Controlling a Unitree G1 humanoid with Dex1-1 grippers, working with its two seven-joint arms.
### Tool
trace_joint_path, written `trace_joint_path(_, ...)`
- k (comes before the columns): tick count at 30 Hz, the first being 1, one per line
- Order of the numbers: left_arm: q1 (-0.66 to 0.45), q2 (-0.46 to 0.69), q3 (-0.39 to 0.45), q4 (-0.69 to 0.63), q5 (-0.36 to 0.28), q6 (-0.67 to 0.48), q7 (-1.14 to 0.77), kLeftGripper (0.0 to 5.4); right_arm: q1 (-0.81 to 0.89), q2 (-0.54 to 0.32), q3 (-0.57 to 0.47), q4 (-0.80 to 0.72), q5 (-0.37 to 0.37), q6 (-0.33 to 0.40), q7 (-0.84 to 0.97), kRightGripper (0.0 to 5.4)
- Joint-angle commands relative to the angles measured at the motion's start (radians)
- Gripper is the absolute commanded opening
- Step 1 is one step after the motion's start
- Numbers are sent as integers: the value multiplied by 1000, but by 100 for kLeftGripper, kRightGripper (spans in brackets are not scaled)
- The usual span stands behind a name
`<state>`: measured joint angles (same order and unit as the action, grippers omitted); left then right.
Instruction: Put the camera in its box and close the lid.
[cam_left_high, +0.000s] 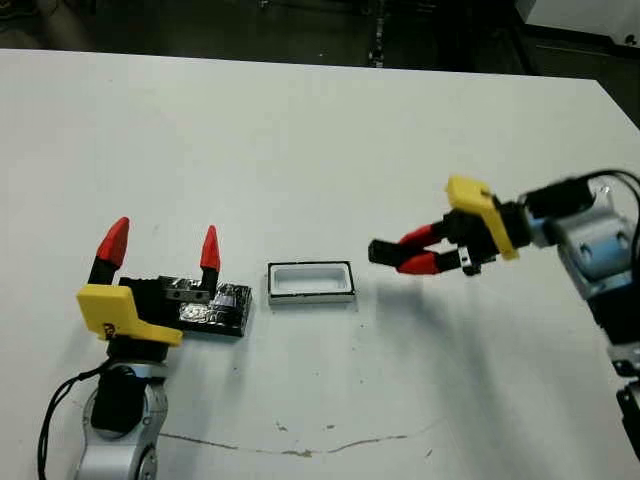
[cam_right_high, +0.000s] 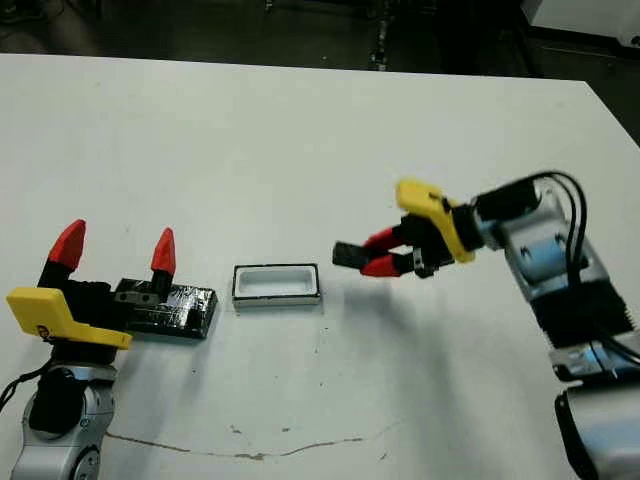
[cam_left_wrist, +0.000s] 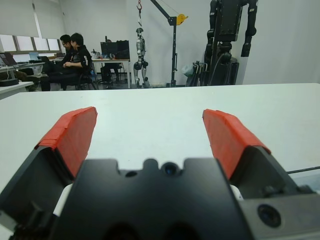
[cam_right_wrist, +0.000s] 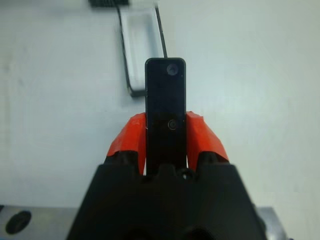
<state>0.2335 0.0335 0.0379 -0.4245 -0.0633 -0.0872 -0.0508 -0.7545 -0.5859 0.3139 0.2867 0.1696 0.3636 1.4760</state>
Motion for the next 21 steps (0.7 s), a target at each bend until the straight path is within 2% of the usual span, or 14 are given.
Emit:
trace_joint_path(1, 5, 4, 2, -5, 3, 11, 2, 540, -40, 14, 5, 18, 27, 61, 33, 166)
trace_joint_path(6, 5, 2, 4, 1, -10, 2, -1, 540, -74, 37, 35, 6, 16, 122, 27, 166)
trace_joint_path(12, 17, -1, -1, -10, -3, 7, 5, 540, -111, 101, 77, 53, 12, 130, 44, 166)
trace_joint_path(21, 20, 5, 5, -6, -4, -6, 0, 540, -154, 201, 96, 118, -25, 53, -11, 166)
